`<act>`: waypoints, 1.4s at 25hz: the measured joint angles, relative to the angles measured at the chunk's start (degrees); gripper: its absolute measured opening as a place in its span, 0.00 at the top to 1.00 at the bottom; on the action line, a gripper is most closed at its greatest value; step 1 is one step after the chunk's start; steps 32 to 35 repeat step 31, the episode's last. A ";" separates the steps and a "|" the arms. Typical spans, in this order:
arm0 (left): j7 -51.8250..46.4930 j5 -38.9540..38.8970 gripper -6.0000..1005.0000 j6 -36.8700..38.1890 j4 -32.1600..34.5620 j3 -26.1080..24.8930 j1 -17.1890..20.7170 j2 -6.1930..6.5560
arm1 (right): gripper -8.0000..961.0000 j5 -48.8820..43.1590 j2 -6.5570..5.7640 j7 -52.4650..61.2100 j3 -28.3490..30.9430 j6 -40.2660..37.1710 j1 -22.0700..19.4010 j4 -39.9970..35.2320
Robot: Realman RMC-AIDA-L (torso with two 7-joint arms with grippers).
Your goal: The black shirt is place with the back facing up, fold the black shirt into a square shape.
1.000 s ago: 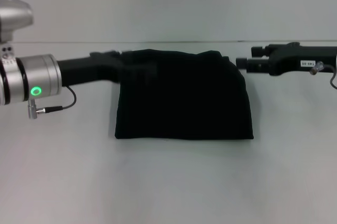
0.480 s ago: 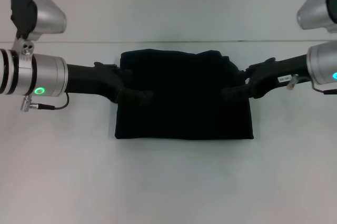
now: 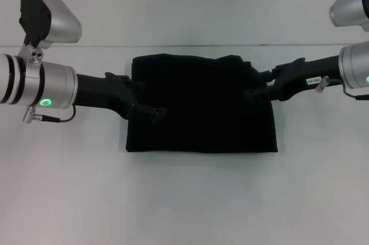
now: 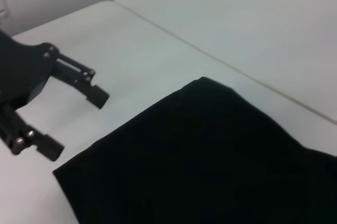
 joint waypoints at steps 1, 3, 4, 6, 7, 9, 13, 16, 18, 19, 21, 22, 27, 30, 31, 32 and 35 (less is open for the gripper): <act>0.02 0.00 0.09 -0.01 0.01 0.05 0.00 -0.01 | 0.26 0.03 -0.06 0.01 0.44 0.15 -0.04 0.00; 0.03 -0.10 0.09 -0.01 0.03 0.11 -0.01 -0.01 | 0.26 0.03 -0.14 0.01 0.91 0.18 -0.13 0.00; 0.04 -0.21 0.09 -0.01 0.04 0.11 -0.03 0.00 | 0.26 0.03 -0.19 0.02 1.01 0.18 -0.15 0.00; 0.04 -0.34 0.09 -0.01 0.04 0.11 -0.07 0.00 | 0.26 0.03 -0.22 0.02 1.03 0.18 -0.22 0.00; 0.05 -0.35 0.09 -0.01 0.04 0.11 -0.09 0.00 | 0.26 0.03 -0.24 0.02 1.03 0.21 -0.24 0.00; 0.06 -0.36 0.09 0.00 0.04 0.11 -0.14 0.00 | 0.26 0.03 -0.26 0.02 1.05 0.31 -0.29 0.00; 0.07 -0.36 0.09 0.02 0.04 0.11 -0.26 -0.04 | 0.26 0.03 -0.28 0.02 1.07 0.47 -0.42 0.00; 0.09 -0.37 0.09 0.04 0.04 0.09 -0.28 -0.06 | 0.26 0.02 -0.35 0.02 1.09 0.48 -0.42 0.01; 0.10 -0.36 0.09 0.05 0.04 0.09 -0.30 -0.06 | 0.26 0.01 -0.36 0.02 1.11 0.48 -0.42 0.01; 0.10 -0.37 0.09 0.06 0.04 0.08 -0.39 -0.11 | 0.26 0.00 -0.36 0.02 1.11 0.48 -0.42 0.01; 0.11 -0.36 0.09 0.06 0.03 0.08 -0.42 -0.14 | 0.26 -0.01 -0.36 0.02 1.11 0.48 -0.41 0.01; 0.12 -0.36 0.09 0.06 0.03 0.08 -0.44 -0.16 | 0.26 -0.02 -0.36 0.02 1.11 0.48 -0.39 0.01; 0.21 -0.36 0.09 0.05 0.03 0.08 -0.55 -0.17 | 0.26 -0.05 -0.25 -0.03 1.11 0.47 -0.34 0.01; 0.22 -0.36 0.09 0.00 0.03 0.08 -0.61 -0.17 | 0.26 -0.05 -0.20 -0.06 1.19 0.47 -0.32 0.01; 0.22 -0.36 0.09 -0.01 0.03 0.08 -0.62 -0.18 | 0.26 -0.05 -0.17 -0.13 1.35 0.47 -0.31 0.02; 0.22 -0.36 0.09 -0.01 0.03 0.08 -0.62 -0.18 | 0.26 -0.05 -0.17 -0.13 1.35 0.47 -0.31 0.02; 0.22 -0.36 0.09 -0.01 0.03 0.08 -0.62 -0.18 | 0.26 -0.05 -0.17 -0.13 1.35 0.47 -0.31 0.02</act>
